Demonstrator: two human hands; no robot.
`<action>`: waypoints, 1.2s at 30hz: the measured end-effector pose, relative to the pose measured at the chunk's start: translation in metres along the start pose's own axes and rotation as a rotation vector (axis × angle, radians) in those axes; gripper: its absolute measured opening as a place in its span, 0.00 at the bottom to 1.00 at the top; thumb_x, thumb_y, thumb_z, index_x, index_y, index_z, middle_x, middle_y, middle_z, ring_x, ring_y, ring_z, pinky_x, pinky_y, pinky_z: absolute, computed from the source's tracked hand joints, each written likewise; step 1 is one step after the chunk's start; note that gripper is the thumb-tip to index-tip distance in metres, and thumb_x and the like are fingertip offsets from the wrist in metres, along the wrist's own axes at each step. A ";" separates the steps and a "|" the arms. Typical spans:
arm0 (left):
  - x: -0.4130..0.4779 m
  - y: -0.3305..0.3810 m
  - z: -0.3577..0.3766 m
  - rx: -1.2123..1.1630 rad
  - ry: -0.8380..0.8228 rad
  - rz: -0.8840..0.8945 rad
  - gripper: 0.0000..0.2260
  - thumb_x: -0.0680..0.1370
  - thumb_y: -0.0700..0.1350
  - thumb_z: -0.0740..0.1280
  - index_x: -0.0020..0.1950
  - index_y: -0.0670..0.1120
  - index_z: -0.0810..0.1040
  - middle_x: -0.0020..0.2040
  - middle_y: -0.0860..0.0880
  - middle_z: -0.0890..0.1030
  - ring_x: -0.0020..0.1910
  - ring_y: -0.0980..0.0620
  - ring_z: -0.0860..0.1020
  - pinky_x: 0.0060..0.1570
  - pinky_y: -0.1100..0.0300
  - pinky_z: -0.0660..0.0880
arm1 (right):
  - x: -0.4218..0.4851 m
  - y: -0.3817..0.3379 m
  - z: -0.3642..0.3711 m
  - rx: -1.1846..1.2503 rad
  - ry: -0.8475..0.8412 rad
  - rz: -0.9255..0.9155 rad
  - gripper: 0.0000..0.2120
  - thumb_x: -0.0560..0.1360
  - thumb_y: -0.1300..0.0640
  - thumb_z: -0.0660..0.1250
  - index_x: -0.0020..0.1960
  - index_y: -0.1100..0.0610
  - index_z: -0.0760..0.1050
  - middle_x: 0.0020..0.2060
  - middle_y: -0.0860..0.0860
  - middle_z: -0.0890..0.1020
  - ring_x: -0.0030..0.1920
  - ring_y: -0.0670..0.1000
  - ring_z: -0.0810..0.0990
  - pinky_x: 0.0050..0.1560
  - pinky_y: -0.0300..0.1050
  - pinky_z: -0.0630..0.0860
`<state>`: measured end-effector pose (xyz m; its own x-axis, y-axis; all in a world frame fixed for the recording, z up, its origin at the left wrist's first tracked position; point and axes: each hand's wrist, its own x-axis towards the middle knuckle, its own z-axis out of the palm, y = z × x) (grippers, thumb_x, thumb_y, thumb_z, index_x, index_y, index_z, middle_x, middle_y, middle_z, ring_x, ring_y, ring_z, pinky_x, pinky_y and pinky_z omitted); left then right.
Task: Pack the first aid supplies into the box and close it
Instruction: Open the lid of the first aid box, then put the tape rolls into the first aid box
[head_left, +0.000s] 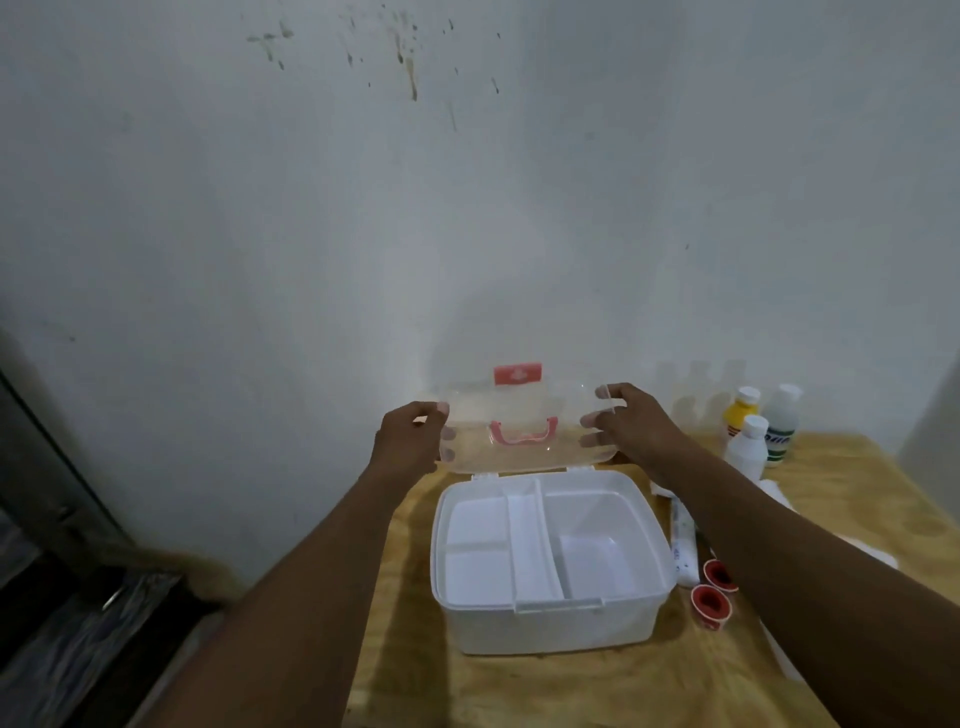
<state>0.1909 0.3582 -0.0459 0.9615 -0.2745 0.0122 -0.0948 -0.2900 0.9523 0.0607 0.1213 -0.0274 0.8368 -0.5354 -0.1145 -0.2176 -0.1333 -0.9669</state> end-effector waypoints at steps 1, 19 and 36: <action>0.000 -0.005 0.002 -0.002 -0.009 -0.022 0.13 0.81 0.53 0.66 0.59 0.47 0.81 0.46 0.47 0.87 0.41 0.42 0.87 0.43 0.51 0.80 | 0.001 0.003 0.001 -0.019 0.001 0.019 0.15 0.79 0.65 0.62 0.64 0.55 0.67 0.48 0.57 0.82 0.40 0.55 0.84 0.52 0.60 0.80; -0.035 -0.016 0.004 0.024 -0.132 -0.227 0.19 0.83 0.57 0.60 0.64 0.45 0.76 0.53 0.46 0.79 0.45 0.50 0.77 0.38 0.59 0.73 | -0.014 0.016 -0.007 -0.245 0.014 0.155 0.23 0.78 0.49 0.66 0.60 0.69 0.75 0.45 0.62 0.80 0.42 0.59 0.80 0.39 0.47 0.75; -0.119 -0.045 -0.014 0.008 -0.018 -0.056 0.19 0.79 0.52 0.70 0.67 0.45 0.79 0.60 0.45 0.82 0.54 0.44 0.82 0.49 0.47 0.84 | -0.109 0.054 -0.003 -0.264 0.245 -0.035 0.12 0.78 0.55 0.62 0.58 0.56 0.77 0.45 0.52 0.78 0.39 0.48 0.77 0.27 0.40 0.73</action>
<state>0.0848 0.4168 -0.0861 0.9605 -0.2744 -0.0470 -0.0429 -0.3125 0.9490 -0.0437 0.1702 -0.0661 0.7074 -0.7068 0.0064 -0.3403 -0.3484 -0.8734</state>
